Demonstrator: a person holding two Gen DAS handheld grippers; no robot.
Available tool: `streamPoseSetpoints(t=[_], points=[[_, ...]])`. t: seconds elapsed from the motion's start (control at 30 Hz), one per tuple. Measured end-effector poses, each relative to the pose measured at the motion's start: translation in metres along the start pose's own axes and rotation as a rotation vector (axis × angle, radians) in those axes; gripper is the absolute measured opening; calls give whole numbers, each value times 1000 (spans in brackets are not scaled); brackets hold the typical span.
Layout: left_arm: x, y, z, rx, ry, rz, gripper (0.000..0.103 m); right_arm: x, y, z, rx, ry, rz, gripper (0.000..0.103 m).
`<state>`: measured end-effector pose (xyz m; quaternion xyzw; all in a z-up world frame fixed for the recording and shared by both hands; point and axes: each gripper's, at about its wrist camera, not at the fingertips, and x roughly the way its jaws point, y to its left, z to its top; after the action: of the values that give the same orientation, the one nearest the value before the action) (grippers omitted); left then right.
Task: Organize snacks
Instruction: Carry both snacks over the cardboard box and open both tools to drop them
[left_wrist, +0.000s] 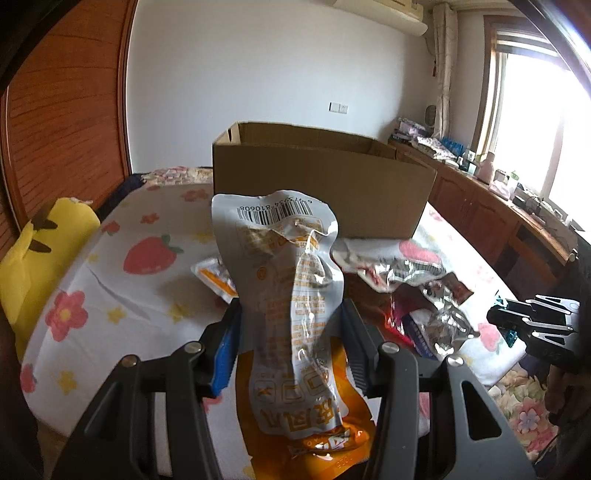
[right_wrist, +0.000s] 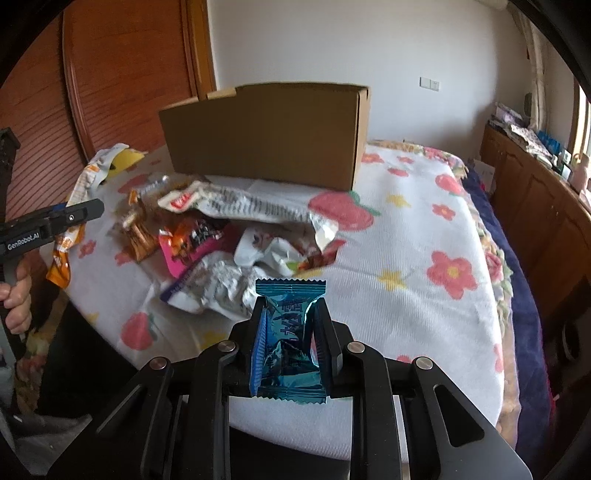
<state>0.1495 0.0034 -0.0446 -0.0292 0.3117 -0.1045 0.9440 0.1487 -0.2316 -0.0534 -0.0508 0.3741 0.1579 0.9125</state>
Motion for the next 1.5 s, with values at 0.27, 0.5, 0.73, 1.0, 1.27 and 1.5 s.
streamPoseSetpoints(t=[0.27, 0.5, 0.73, 1.0, 1.27, 1.5], points=[[-8, 9, 29, 16, -60, 11, 50, -10, 6, 37, -35, -64, 7, 22], [0, 17, 63, 38, -97, 19, 50, -4, 10, 79, -63, -114, 17, 22], [18, 23, 108, 65, -139, 15, 50, 11, 10, 139, -79, -177, 44, 22], [52, 28, 160, 77, -179, -7, 51, 48, 12, 199, -76, -226, 82, 22], [92, 27, 195, 90, -185, -25, 51, 83, 14, 234, -88, -262, 98, 22], [126, 21, 202, 116, -156, -22, 51, 105, -2, 236, -61, -271, 106, 22]])
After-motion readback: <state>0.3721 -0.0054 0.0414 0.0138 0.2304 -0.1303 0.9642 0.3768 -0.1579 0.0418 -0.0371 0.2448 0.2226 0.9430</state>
